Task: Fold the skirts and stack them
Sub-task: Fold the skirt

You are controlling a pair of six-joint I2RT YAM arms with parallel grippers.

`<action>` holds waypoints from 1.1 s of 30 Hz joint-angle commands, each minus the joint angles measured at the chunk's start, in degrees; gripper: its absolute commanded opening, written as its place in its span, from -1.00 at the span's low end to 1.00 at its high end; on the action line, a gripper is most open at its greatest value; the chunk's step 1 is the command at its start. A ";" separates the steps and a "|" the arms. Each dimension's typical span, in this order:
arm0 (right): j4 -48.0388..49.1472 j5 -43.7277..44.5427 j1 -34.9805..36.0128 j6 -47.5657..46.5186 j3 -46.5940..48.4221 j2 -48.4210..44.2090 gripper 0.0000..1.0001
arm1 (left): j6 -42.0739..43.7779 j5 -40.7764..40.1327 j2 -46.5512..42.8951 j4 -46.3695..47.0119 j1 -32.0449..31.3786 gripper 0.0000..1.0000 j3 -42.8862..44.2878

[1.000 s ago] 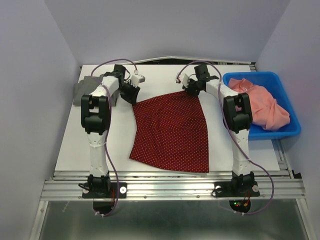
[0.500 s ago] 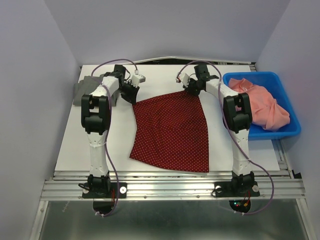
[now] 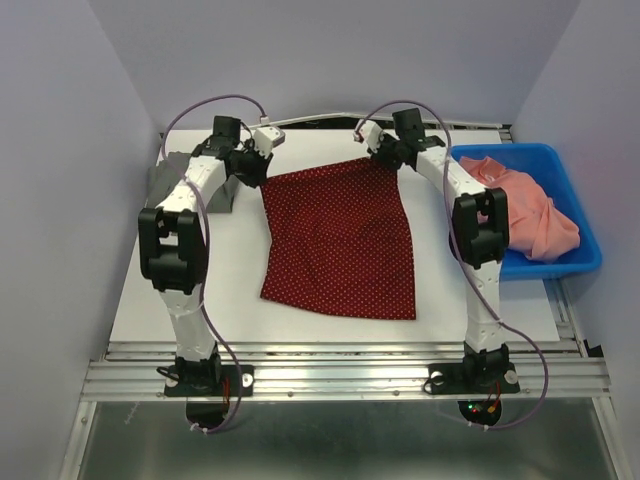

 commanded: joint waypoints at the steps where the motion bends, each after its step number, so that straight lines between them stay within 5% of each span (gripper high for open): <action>1: 0.44 1.98 -0.83 -0.30 -1.34 -10.66 -0.99 | 2.54 -3.39 -10.91 7.42 0.61 -1.00 -7.33; 10: -6.86 -4.88 0.39 -1.18 -23.38 -30.80 -0.99 | 12.90 -1.46 -27.43 11.29 0.52 -1.00 -26.85; 20: -2.56 -3.74 9.97 2.76 -62.22 -49.52 -0.97 | 21.08 0.05 -41.52 13.05 -4.03 -1.00 -53.74; 22: -2.46 -3.56 9.98 3.04 -64.08 -50.15 -0.75 | 21.26 -1.10 -41.96 13.23 -6.32 -1.00 -57.09; 23: -2.64 -3.48 10.50 3.30 -64.63 -50.24 -0.46 | 21.35 -2.41 -41.88 12.97 -7.46 -0.97 -57.89; 24: -3.51 -3.48 10.50 3.65 -64.80 -50.15 -0.42 | 21.00 -2.86 -41.44 12.53 -9.56 -0.63 -58.16; 27: -6.14 -3.39 10.50 4.18 -63.40 -51.03 -0.04 | 18.90 -2.86 -42.22 10.52 -10.55 -0.17 -57.82; 33: -8.79 -4.35 11.03 6.19 -59.80 -52.71 0.07 | 18.01 -2.69 -44.25 5.68 -10.55 -0.16 -53.96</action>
